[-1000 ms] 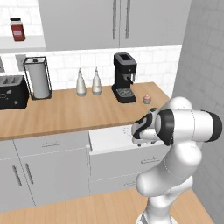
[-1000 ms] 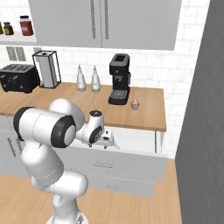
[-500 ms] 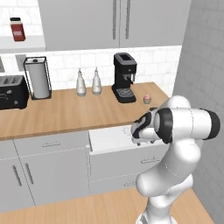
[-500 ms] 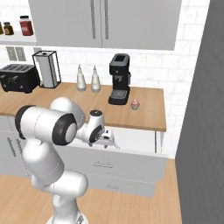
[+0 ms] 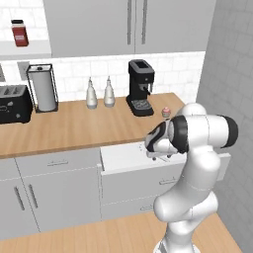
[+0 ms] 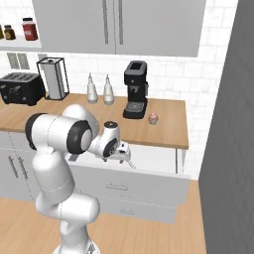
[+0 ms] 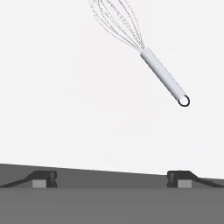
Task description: Pick the whisk from the drawer and place it on the counter.
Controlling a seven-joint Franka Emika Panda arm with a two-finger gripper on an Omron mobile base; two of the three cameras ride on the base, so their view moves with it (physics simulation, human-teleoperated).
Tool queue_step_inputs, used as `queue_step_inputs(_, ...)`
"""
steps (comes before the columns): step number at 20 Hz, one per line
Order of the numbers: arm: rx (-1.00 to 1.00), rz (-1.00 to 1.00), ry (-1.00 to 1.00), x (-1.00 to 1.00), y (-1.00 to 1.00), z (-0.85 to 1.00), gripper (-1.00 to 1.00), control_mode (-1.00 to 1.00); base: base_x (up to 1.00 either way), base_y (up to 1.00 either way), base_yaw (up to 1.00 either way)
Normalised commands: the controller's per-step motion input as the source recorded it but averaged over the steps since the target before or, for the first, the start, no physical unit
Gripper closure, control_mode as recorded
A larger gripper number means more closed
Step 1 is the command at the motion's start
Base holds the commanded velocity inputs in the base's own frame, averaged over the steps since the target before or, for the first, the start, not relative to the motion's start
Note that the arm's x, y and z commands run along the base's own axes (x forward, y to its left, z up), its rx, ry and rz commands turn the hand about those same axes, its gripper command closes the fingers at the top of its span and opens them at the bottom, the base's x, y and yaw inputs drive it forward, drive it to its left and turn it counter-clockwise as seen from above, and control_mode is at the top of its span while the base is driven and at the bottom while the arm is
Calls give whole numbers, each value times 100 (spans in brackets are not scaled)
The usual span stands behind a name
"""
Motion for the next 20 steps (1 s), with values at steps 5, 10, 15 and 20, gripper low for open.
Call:
queue_step_inputs(5, 0, 0, 0, 0, -4, -33, -100, -100, 0, 0, 0)
queue_step_inputs(10, 0, 0, 0, 0, -3, -35, -100, -100, 0, 0, 0)
queue_step_inputs(15, 1, 0, 1, -13, -5, -24, -100, -100, 0, 0, 0)
queue_step_inputs(20, 0, 0, 1, -47, -12, -13, -100, -100, 0, 0, 0)
